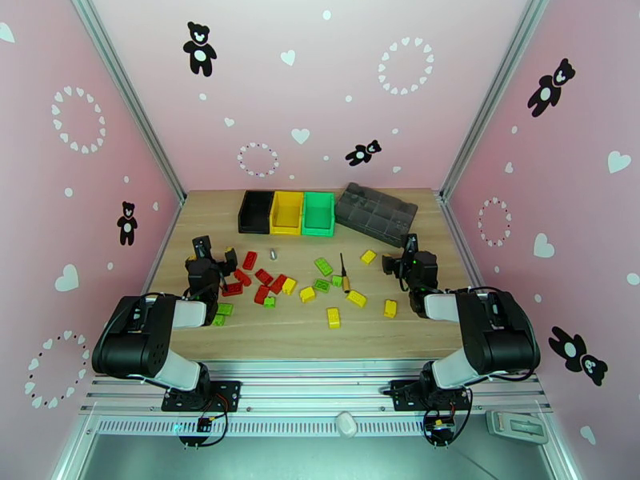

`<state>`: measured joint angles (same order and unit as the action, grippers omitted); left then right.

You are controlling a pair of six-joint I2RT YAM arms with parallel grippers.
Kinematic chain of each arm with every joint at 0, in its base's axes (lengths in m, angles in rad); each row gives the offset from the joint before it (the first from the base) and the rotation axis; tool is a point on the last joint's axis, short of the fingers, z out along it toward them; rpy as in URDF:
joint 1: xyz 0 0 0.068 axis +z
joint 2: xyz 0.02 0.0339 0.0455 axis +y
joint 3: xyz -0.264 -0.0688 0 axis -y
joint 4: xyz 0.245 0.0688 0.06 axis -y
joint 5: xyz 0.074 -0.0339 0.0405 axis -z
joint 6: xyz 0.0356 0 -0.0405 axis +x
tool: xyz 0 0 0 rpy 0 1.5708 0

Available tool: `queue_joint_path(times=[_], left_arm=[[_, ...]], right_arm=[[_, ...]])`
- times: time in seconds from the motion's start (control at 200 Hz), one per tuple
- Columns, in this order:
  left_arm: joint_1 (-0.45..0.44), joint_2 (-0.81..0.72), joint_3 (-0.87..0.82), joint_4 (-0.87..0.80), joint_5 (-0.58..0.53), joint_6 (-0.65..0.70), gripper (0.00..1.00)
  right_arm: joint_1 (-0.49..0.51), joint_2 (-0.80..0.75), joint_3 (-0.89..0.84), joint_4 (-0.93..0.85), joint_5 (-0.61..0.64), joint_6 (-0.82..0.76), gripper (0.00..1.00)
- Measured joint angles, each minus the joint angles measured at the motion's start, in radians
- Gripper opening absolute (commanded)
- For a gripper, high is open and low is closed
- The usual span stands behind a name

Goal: Sort the legos into containers by color

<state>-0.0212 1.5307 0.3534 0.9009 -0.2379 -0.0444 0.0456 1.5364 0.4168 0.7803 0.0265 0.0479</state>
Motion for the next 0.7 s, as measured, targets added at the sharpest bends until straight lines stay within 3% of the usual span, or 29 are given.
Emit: queue_joint_path(times=[0.516,0.701], left_arm=[[0.000,-0.007,0.000,-0.011,-0.005,-0.001,0.98],[-0.001,-0.163,-0.002,-0.110,-0.005,-0.001,0.98]], right_arm=[[-0.012,-0.009,0.004,-0.035,0.004,0.012,0.99],[-0.027,-0.145,0.022,-0.174,0.042,0.043,0.99]])
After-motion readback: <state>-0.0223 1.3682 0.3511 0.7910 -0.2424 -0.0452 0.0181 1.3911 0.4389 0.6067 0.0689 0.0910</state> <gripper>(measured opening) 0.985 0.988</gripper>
